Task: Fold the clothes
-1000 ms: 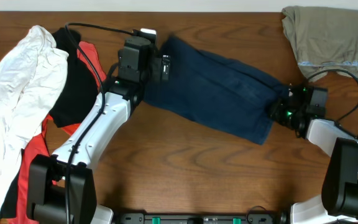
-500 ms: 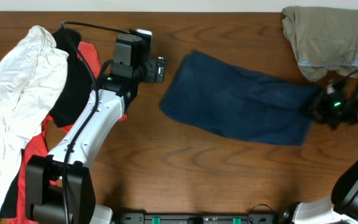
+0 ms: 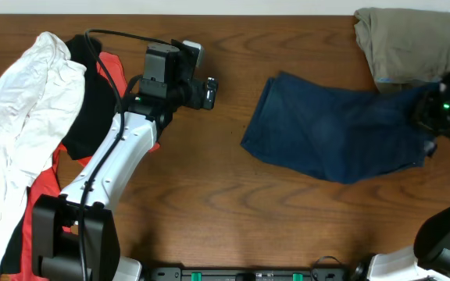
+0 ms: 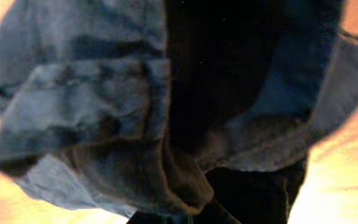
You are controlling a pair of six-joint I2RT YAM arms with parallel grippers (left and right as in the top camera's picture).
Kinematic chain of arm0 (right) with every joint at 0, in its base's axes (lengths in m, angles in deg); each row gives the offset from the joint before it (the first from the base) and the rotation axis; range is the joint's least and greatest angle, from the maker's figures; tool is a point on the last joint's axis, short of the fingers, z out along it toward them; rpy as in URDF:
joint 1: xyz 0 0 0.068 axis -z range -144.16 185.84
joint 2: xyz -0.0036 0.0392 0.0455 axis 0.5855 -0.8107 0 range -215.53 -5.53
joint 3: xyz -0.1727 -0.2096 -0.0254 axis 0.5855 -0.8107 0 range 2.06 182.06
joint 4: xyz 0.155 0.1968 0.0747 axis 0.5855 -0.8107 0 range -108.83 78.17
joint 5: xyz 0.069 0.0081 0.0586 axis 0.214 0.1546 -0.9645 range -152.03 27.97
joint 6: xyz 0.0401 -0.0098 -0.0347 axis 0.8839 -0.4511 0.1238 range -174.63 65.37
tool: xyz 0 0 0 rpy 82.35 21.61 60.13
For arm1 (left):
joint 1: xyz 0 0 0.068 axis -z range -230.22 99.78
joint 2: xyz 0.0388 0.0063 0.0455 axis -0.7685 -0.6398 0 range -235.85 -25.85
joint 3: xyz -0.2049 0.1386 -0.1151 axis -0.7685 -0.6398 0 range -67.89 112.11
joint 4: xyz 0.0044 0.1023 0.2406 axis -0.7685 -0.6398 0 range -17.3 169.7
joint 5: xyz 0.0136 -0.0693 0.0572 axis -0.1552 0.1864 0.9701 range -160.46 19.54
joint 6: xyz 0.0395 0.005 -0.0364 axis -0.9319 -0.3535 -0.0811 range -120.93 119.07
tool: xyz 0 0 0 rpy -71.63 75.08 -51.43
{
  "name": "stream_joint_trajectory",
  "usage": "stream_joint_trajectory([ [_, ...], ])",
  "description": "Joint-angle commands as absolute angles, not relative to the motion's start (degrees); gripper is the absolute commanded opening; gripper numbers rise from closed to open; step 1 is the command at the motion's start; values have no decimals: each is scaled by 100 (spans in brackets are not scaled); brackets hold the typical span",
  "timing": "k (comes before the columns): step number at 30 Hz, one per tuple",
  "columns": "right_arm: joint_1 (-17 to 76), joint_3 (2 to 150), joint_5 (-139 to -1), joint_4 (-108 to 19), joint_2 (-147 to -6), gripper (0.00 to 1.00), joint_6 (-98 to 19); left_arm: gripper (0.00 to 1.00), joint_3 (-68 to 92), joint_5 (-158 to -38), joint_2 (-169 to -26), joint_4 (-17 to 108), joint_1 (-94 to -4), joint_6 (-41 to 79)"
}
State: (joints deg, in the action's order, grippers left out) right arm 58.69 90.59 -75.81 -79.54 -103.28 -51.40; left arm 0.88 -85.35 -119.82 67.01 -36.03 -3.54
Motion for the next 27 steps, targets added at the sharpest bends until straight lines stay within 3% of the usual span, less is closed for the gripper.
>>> stream_joint_trajectory([
  [1, 5408, 9184, -7305, -7908, -10272, 1, -5119, 98, 263, -8675, -12026, 6677, -3601, -413],
  [14, 4521, 9184, -6973, -7578, -10272, 1, -4367, 98, 246, -8675, -12028, 6666, -3450, -418],
  [27, 5380, 8550, -6949, -7873, -10272, 1, -4310, 98, 246, -8675, -12489, 6861, -2820, -975],
])
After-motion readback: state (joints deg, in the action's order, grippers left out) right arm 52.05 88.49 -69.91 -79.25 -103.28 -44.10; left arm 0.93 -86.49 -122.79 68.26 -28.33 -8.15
